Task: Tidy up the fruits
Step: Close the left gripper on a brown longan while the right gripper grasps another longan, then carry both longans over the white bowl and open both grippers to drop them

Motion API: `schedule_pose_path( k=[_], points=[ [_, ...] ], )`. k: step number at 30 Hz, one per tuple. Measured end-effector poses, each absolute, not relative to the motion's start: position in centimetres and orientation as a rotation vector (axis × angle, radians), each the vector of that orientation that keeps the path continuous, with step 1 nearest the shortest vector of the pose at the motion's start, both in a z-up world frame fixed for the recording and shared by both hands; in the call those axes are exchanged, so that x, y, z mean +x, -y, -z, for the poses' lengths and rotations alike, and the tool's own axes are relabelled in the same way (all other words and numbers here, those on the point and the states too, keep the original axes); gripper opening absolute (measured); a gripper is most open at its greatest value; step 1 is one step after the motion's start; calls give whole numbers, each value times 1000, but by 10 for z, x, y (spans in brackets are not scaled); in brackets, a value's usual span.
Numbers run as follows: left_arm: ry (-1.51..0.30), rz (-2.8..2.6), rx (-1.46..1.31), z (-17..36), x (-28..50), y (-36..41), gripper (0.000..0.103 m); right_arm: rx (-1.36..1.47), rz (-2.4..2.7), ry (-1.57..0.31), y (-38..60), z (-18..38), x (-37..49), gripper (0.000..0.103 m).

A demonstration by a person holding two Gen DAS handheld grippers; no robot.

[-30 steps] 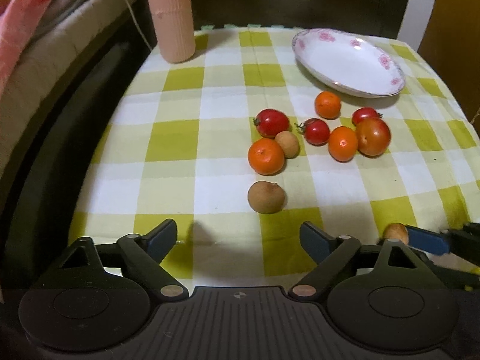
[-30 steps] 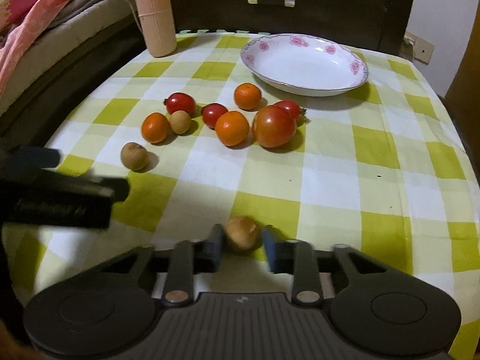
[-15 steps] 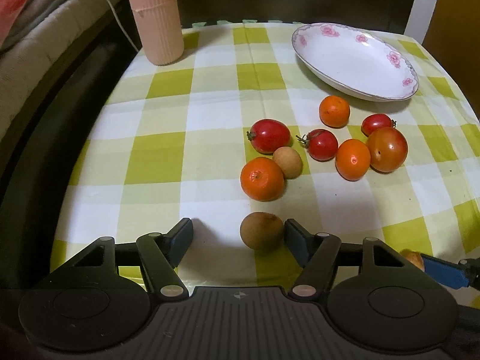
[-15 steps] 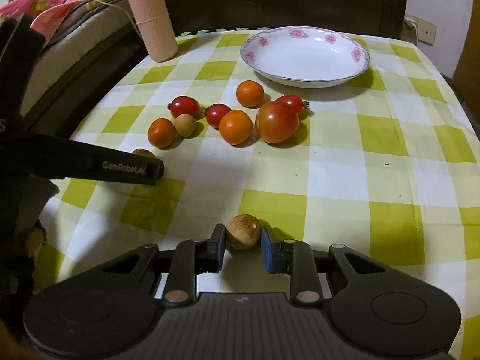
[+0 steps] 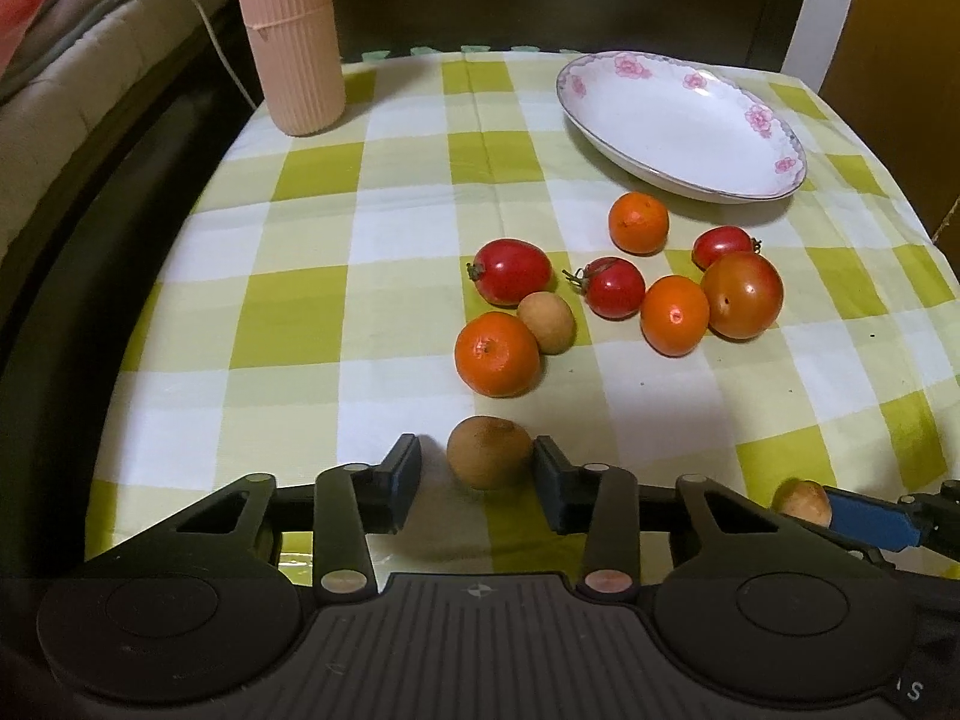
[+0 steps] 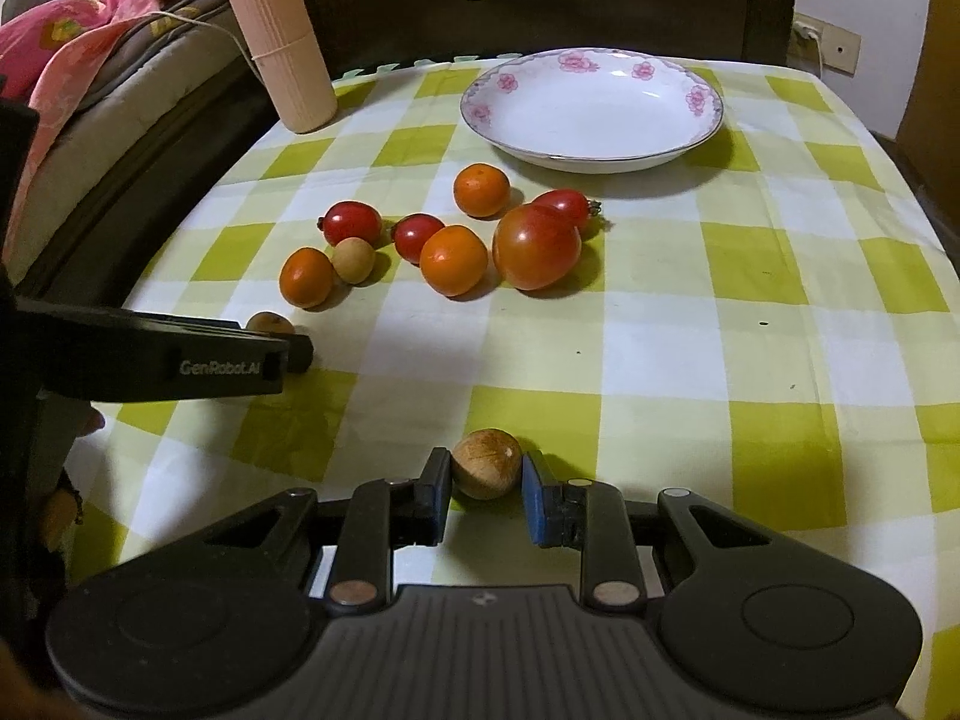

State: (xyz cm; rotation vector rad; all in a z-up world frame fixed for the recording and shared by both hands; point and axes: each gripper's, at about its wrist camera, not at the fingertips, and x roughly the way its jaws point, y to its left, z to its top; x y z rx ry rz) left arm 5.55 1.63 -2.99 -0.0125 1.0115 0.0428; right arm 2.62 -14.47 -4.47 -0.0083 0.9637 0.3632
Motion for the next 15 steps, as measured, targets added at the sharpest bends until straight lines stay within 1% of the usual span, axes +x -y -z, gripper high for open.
schedule_pose_path(
  k=[4,15],
  points=[
    [-1014,-27,-7,29,55,-15,38,1,-356,-965,146,44,27,24],
    [-1017,-3,-23,20,48,-14,38,17,-345,-940,150,35,28,24]
  ],
)
